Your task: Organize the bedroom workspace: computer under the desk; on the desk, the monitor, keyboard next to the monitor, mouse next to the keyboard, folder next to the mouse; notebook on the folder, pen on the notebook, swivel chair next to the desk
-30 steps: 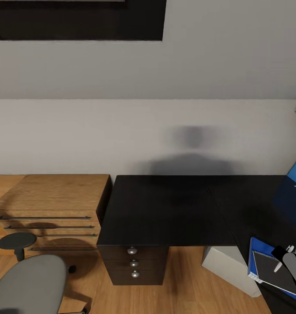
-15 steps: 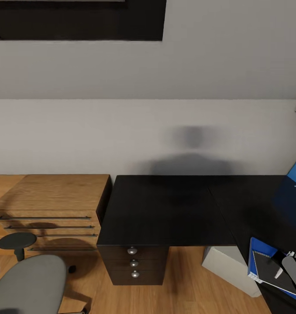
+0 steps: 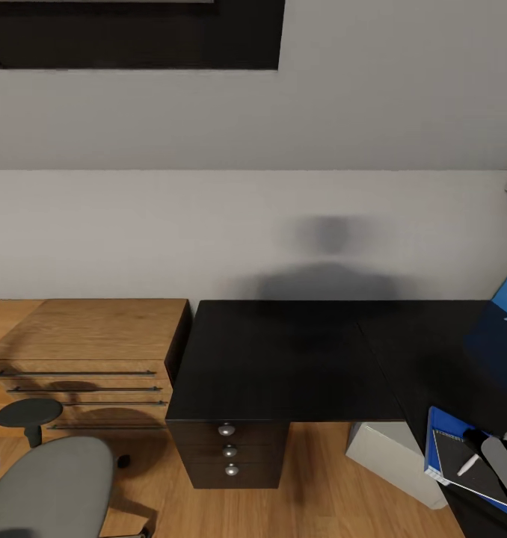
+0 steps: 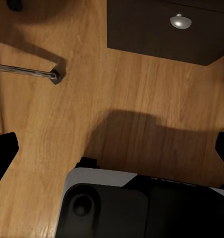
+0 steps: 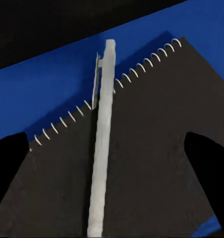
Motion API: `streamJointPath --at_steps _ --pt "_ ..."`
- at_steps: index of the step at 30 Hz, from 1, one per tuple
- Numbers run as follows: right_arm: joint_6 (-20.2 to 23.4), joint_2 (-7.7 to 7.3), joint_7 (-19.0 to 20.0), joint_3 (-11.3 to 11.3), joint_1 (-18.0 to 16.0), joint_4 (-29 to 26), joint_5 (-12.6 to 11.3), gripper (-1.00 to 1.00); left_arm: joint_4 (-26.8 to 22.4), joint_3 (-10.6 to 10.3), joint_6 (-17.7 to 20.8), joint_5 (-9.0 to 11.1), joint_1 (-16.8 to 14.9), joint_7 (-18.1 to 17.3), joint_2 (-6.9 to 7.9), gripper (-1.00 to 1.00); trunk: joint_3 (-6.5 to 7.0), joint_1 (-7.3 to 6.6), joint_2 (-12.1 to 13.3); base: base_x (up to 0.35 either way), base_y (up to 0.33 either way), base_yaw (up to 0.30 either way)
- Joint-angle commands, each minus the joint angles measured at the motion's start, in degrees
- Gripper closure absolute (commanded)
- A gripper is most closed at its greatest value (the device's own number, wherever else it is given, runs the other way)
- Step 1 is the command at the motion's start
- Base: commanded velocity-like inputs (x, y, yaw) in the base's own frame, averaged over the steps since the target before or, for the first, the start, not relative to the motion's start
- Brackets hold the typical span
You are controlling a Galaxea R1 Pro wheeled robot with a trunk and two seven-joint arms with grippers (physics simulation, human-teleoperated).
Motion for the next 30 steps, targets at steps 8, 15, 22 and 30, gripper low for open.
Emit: streamJointPath --at_steps 8,15,22,30 --pt "0.24 0.0 -0.32 -0.02 -0.03 -0.14 -0.39 -1.0 -0.15 -0.14 0.25 0.55 0.01 0.41 0.02 -1.0 -0.1 0.03 -0.1 0.0 0.0 0.0" --pt "0.18 0.08 -0.33 0.0 0.03 -1.78 -0.39 -1.0 -0.15 -0.15 0.25 0.55 0.01 0.41 0.02 -1.0 -0.1 0.03 -0.1 0.0 0.0 0.0" --pt "0.41 2.55 -2.06 -0.12 0.34 -14.29 -0.32 -1.0 -0.08 -0.16 0.25 0.55 0.01 0.41 0.02 -1.0 -0.1 0.03 -0.1 0.0 0.0 0.0" --pt "0.65 8.53 -8.01 0.31 2.84 -25.4 4.0 -1.0 -0.07 -0.16 0.25 0.55 0.01 0.39 0.04 -1.0 -0.1 0.03 -0.1 -0.011 0.0 0.0"
